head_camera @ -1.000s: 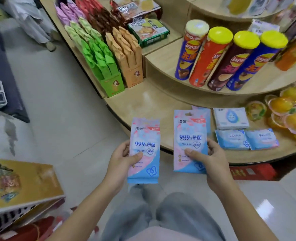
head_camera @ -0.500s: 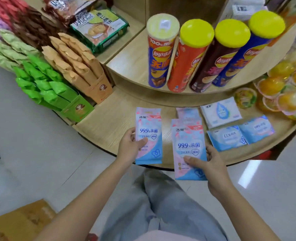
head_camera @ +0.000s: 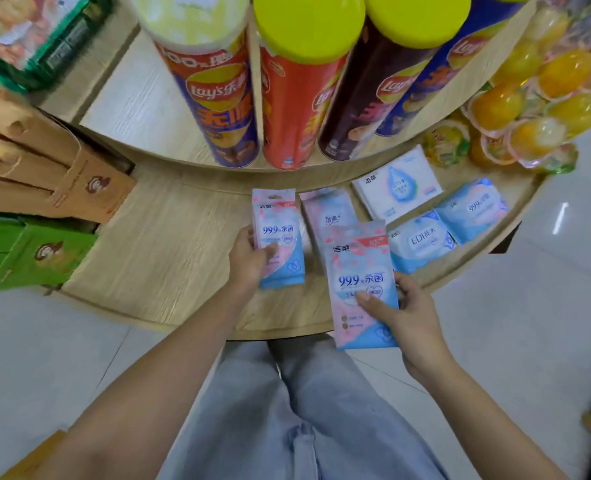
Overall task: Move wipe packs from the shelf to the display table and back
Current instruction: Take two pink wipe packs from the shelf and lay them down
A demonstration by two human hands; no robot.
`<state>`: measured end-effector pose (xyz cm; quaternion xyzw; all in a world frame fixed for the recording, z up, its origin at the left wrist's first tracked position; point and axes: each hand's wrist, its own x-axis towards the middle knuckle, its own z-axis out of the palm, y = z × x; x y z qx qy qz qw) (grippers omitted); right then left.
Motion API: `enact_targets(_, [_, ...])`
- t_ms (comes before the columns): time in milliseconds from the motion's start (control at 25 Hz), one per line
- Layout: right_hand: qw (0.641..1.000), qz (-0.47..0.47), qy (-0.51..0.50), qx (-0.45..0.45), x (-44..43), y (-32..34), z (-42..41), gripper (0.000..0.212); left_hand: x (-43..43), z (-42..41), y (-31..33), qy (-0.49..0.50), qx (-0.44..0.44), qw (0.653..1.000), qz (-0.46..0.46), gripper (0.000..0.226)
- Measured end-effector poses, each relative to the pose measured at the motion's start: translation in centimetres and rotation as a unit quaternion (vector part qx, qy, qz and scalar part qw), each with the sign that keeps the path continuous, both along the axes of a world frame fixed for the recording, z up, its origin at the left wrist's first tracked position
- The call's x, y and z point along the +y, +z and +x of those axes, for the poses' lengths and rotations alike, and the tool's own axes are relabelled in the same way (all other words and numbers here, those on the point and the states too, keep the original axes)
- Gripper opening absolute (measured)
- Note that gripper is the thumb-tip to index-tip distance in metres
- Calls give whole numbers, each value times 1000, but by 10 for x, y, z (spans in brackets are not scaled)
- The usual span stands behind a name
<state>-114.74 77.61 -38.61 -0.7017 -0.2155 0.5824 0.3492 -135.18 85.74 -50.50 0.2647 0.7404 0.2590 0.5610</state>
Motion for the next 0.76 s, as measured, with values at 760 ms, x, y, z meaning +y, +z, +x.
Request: enact_targets(760, [999, 14, 38, -15, 76, -105, -120, 21, -6, -34, -4, 72, -86, 994, 0, 24])
